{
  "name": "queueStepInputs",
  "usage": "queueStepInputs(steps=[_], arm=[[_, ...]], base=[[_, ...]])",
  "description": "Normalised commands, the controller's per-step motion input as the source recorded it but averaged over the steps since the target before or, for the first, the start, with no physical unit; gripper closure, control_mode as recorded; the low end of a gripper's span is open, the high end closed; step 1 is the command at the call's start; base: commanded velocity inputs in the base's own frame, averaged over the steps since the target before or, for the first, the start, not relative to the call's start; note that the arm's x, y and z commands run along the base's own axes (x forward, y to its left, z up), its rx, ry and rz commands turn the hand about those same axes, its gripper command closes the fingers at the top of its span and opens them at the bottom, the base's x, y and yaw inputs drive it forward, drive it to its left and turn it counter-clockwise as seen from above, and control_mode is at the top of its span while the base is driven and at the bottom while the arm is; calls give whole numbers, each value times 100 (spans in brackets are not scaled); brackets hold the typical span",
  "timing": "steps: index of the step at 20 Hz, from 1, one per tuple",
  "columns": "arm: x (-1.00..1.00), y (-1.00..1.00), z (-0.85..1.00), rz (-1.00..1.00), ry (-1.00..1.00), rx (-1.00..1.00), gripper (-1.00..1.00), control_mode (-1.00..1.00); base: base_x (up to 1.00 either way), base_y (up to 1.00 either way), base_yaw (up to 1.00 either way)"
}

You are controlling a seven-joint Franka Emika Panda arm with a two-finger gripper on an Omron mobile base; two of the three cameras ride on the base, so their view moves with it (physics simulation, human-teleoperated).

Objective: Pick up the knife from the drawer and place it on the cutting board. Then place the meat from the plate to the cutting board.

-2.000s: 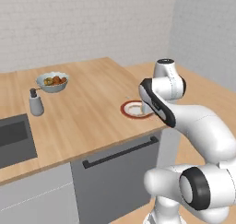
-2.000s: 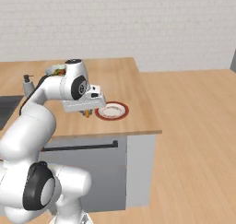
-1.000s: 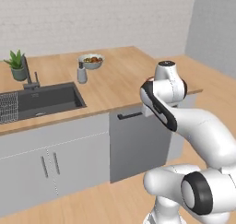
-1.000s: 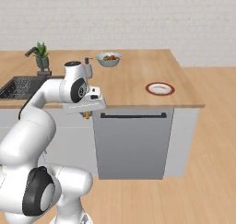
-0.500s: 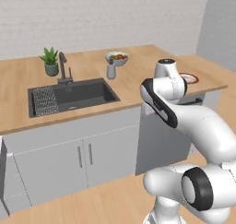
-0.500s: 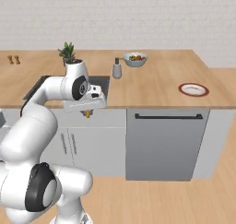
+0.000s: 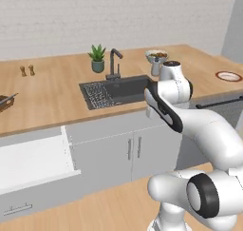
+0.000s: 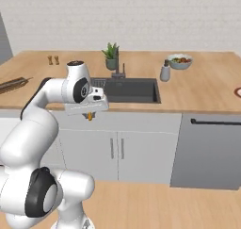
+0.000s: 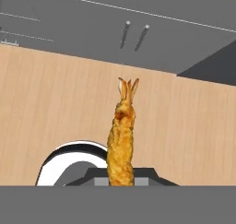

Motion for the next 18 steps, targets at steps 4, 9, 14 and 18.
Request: queueStepInputs(steps=[4,9,14,18], arm=[[0,0,0,0,0,0,100,100],[0,0,0,0,0,0,100,100],[0,0,0,0,0,0,100,100],[0,0,0,0,0,0,100,100]], base=[[-15,100,7],[-9,100,5],[0,100,1],[0,100,0]])
